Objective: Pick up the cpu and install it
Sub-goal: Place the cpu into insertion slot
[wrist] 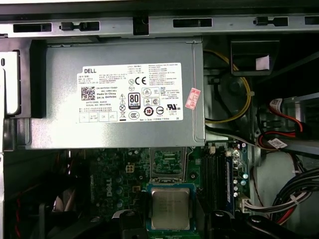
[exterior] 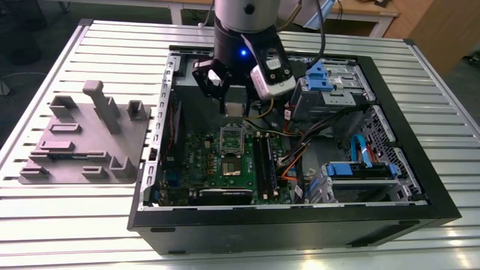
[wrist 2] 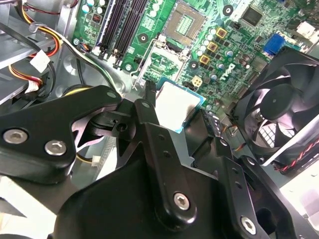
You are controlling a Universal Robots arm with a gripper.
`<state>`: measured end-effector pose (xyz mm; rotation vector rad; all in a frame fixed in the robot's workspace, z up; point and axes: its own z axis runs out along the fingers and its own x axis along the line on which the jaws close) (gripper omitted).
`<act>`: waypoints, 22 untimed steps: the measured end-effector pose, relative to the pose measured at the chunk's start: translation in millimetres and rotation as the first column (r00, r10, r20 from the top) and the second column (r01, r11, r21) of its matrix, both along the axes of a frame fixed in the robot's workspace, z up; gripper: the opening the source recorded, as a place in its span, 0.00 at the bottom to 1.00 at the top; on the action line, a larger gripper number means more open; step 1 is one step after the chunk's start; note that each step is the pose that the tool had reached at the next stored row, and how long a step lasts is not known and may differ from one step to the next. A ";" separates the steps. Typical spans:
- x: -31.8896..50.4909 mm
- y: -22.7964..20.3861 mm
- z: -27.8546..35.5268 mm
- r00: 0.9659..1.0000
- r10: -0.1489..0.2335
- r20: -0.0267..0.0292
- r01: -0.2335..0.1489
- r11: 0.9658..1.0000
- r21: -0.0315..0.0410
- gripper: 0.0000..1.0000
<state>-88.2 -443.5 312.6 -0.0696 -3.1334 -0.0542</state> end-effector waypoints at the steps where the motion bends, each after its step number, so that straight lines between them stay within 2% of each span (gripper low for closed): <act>1: 0.0 0.0 -0.4 1.000 0.000 0.000 0.000 1.000 0.000 0.47; 7: 0.0 0.0 -2.8 1.000 0.000 0.000 0.000 1.000 0.000 0.47; 19: 0.0 -0.1 -3.5 1.000 0.000 0.000 0.000 1.000 0.001 0.47; 22: 0.1 -1.8 -6.2 1.000 0.000 -0.001 0.000 1.000 0.001 0.47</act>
